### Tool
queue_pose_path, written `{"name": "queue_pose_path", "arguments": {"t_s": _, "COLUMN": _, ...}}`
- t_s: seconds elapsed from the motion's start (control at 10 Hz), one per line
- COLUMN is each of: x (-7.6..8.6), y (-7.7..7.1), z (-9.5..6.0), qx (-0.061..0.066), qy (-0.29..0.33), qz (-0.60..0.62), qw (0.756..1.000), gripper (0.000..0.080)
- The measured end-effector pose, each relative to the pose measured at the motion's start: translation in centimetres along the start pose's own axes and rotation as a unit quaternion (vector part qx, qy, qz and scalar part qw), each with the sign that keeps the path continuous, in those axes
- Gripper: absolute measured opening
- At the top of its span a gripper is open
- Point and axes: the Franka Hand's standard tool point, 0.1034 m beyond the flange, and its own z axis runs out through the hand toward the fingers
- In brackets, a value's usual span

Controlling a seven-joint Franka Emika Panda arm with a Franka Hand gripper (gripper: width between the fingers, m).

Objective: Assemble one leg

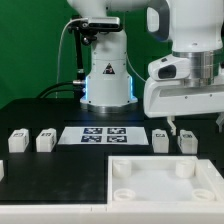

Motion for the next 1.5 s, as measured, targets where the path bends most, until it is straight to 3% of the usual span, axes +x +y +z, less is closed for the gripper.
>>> {"name": "queue_pose_path", "arguments": {"t_s": 0.3, "x": -0.4, "y": 0.3, "z": 0.0, "qx": -0.009, "qy": -0.039, "qz": -0.01, "qw": 0.999, "gripper": 0.0648}}
{"name": "queue_pose_path", "arguments": {"t_s": 0.5, "x": -1.0, "y": 0.7, "z": 0.0, "qx": -0.023, "qy": -0.137, "qz": -0.014, "qw": 0.99, "gripper": 0.0648}}
{"name": "queue_pose_path", "arguments": {"t_s": 0.9, "x": -2.4, "y": 0.7, "z": 0.9, "qx": -0.048, "qy": -0.34, "qz": -0.008, "qw": 0.939, "gripper": 0.0648}}
{"name": "queue_pose_path", "arguments": {"t_s": 1.1, "x": -2.1, "y": 0.7, "z": 1.2, "qx": -0.049, "qy": -0.374, "qz": -0.008, "qw": 0.926, "gripper": 0.0648}}
{"name": "queue_pose_path", "arguments": {"t_s": 1.3, "x": -2.0, "y": 0.6, "z": 1.2, "qx": -0.049, "qy": -0.369, "qz": -0.008, "qw": 0.928, "gripper": 0.0648}}
{"name": "queue_pose_path", "arguments": {"t_s": 1.5, "x": -3.2, "y": 0.0, "z": 2.4, "qx": -0.051, "qy": -0.384, "qz": 0.017, "qw": 0.922, "gripper": 0.0648}}
